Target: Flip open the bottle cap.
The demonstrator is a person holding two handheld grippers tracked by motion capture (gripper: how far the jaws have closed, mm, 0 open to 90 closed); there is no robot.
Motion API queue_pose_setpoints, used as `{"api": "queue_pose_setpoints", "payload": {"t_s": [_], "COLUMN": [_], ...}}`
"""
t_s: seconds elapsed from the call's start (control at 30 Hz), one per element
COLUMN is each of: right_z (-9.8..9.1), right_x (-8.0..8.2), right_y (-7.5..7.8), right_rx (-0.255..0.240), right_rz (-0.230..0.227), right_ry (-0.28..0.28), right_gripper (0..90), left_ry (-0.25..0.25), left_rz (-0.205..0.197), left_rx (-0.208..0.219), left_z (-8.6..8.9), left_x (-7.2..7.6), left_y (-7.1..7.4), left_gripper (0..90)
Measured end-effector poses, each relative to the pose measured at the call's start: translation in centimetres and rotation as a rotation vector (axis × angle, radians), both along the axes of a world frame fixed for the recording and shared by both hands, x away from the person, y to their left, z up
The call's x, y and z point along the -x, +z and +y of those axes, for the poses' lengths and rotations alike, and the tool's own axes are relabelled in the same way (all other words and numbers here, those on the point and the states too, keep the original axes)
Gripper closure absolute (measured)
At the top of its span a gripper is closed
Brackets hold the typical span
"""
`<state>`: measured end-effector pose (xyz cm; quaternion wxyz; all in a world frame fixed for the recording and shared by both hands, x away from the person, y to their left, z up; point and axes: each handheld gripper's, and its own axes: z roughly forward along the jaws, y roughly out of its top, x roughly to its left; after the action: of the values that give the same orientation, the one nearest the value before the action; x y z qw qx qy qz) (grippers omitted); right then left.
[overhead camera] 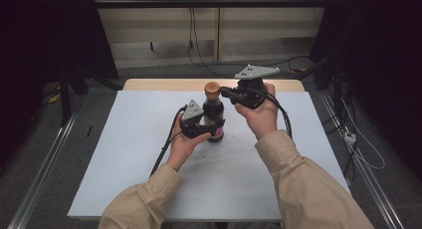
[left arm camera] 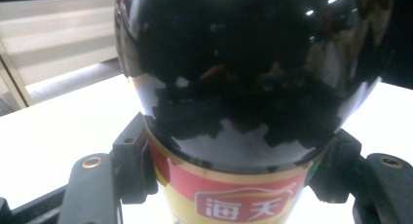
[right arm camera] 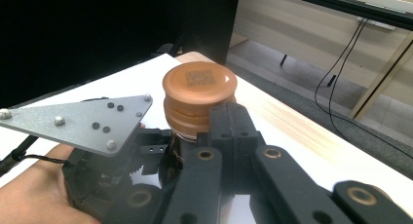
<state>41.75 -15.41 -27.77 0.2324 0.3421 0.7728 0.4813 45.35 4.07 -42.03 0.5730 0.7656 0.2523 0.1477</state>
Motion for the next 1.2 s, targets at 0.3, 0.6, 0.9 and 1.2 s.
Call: {"api": "queue_pose_setpoints", "payload": {"t_s": [0.3, 0.6, 0.9, 1.2], "right_z": [0.0, 1.9, 0.2, -1.0], "right_x": [-0.1, 0.5, 0.4, 0.6], "right_y": [0.0, 3.9, 2.5, 1.3], "right_rx": [-0.002, 0.032, -0.024, -0.053], "right_rz": [-0.001, -0.084, -0.076, -0.048], "right_ry": [-0.003, 0.006, -0.025, -0.019], "right_gripper": [90.0, 90.0, 90.0, 90.0], "left_ry": [0.001, 0.018, 0.007, 0.016], "left_rz": [-0.002, -0.029, -0.007, -0.01], "left_rx": [-0.006, -0.037, -0.008, -0.016], "left_z": [0.0, -0.9, -0.4, -0.5], "left_x": [-0.1, 0.4, 0.1, 0.2], "left_y": [0.0, 0.1, 0.0, 0.0], "left_gripper": [32.1, 31.8, 31.4, 31.1]}}
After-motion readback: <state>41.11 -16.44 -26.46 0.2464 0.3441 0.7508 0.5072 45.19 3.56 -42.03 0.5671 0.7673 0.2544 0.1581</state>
